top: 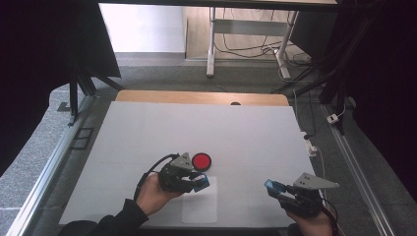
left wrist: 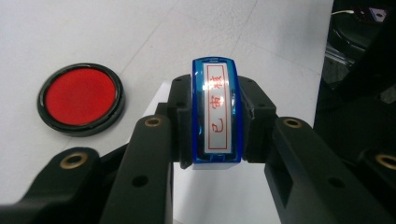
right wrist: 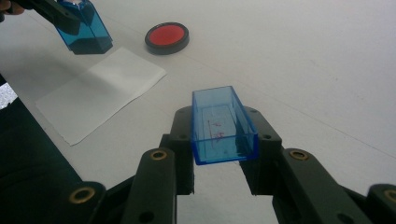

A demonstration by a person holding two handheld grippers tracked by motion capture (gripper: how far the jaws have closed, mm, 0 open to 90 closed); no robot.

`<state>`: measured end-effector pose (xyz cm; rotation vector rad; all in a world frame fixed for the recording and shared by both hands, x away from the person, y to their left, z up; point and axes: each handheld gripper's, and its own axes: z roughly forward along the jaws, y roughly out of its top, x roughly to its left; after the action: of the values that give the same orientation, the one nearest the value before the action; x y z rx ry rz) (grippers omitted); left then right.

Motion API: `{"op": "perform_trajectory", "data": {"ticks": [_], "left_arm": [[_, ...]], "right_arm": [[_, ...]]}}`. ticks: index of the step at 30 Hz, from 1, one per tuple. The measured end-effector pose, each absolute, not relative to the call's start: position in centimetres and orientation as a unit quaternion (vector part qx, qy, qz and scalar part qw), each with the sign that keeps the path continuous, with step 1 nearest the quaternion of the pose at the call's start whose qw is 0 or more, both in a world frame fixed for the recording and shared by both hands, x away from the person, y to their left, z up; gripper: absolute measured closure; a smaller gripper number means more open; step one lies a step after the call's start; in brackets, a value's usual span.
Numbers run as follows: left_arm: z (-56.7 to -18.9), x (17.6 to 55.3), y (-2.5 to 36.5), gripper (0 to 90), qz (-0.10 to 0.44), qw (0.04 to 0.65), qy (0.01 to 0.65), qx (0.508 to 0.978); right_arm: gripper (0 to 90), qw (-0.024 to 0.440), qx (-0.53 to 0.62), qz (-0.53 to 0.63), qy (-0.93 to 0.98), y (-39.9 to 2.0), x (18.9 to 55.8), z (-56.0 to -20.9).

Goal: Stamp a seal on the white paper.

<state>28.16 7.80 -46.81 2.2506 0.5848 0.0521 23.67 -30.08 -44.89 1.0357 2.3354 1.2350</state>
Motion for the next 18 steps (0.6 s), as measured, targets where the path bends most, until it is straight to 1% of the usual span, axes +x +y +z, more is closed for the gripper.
{"op": "perform_trajectory", "data": {"ticks": [8, 18], "left_arm": [[-48.0, 28.0, 7.4, 69.5, 0.015, 0.378, 0.232, 0.896], [-49.2, 28.0, 7.0, 69.6, 0.021, 0.358, 0.236, 0.903]], "right_arm": [[68.7, 0.151, 0.361, 0.43, 0.813, -30.1, 23.7, -44.9], [68.8, 0.15, 0.361, 0.431, 0.814, -30.1, 23.7, -44.9]]}}
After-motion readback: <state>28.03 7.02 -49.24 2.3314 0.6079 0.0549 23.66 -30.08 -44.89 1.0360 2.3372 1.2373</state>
